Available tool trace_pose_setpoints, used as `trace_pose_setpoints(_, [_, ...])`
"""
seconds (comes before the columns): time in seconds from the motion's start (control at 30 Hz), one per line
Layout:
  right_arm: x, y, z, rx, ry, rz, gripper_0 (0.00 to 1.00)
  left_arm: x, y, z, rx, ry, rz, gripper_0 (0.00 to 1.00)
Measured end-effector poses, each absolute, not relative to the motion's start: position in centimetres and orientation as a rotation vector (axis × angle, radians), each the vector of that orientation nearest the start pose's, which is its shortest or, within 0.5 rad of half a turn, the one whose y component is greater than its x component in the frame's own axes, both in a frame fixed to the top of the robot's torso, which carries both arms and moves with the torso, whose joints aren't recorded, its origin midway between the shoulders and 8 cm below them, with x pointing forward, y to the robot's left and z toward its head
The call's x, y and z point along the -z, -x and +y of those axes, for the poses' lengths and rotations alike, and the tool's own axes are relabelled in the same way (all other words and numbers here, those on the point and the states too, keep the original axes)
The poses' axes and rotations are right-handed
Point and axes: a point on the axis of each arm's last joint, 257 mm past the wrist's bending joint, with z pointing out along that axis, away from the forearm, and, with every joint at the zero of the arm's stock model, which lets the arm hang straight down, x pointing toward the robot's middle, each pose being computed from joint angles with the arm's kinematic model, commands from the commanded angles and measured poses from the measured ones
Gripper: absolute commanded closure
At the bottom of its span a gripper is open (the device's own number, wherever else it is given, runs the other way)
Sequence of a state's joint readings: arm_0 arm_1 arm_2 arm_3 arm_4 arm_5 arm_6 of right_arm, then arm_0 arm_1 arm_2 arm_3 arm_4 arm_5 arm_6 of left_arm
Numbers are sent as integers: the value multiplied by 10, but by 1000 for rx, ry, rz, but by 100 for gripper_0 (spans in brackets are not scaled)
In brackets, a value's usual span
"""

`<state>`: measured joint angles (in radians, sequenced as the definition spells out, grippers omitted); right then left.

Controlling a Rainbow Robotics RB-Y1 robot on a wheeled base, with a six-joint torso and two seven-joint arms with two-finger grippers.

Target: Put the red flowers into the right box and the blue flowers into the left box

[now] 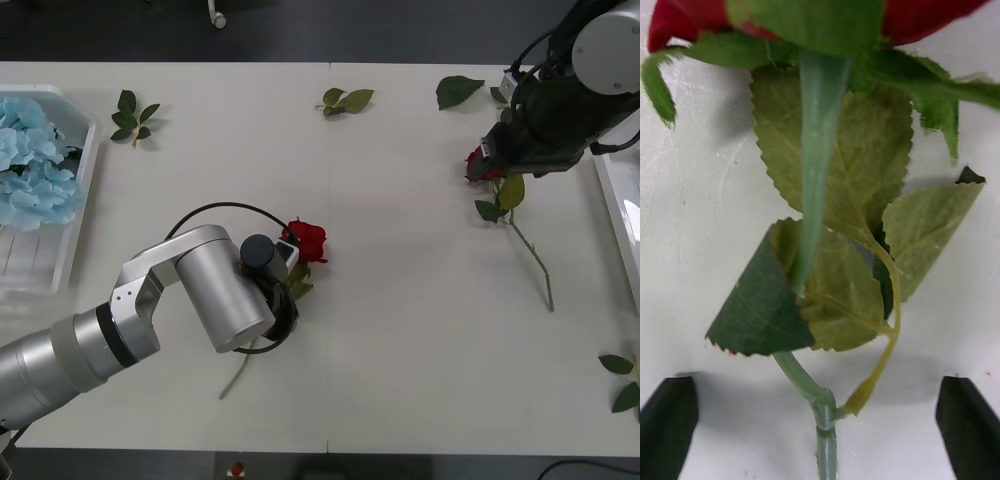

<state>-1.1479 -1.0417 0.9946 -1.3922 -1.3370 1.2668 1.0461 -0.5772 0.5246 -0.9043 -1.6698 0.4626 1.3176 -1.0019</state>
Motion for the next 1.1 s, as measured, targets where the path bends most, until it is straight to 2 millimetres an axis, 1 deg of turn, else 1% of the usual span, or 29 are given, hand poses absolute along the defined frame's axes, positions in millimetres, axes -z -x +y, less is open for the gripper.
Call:
trace_pose_setpoints(0.03, [182, -534, -259, -41, 130, 2780, 0, 374, -424, 98, -44, -639, 2658, 45])
trace_pose_setpoints(0.1, [190, -535, -259, 7, 163, 2775, 0, 373, -426, 99, -55, -639, 2651, 86])
trace_pose_setpoints(0.13, [193, -535, -259, 25, 175, 2774, 0, 373, -426, 99, -55, -639, 2650, 95])
trace_pose_setpoints(0.17, [197, -535, -259, 40, 185, 2773, 0, 373, -426, 99, -55, -639, 2650, 100])
trace_pose_setpoints(0.37, [225, -529, -265, 74, 211, 2778, 0, 374, -426, 97, -55, -637, 2652, 100])
trace_pose_setpoints(0.53, [250, -522, -268, 118, 309, 2772, 0, 372, -430, 98, -71, -638, 2635, 100])
trace_pose_setpoints(0.67, [270, -518, -272, 147, 360, 2764, 0, 364, -437, 93, -49, -638, 2604, 100])
trace_pose_setpoints(0.77, [275, -517, -274, 154, 377, 2766, 0, 344, -445, 90, -15, -626, 2568, 100])
trace_pose_setpoints(0.87, [274, -525, -275, 152, 436, 2733, 0, 316, -450, 88, 73, -592, 2556, 100])
trace_pose_setpoints(0.97, [273, -532, -282, 179, 509, 2704, 0, 287, -461, 100, 101, -610, 2535, 100])
trace_pose_setpoints(1.1, [271, -539, -293, 198, 516, 2695, 0, 250, -473, 118, 135, -712, 2500, 100])
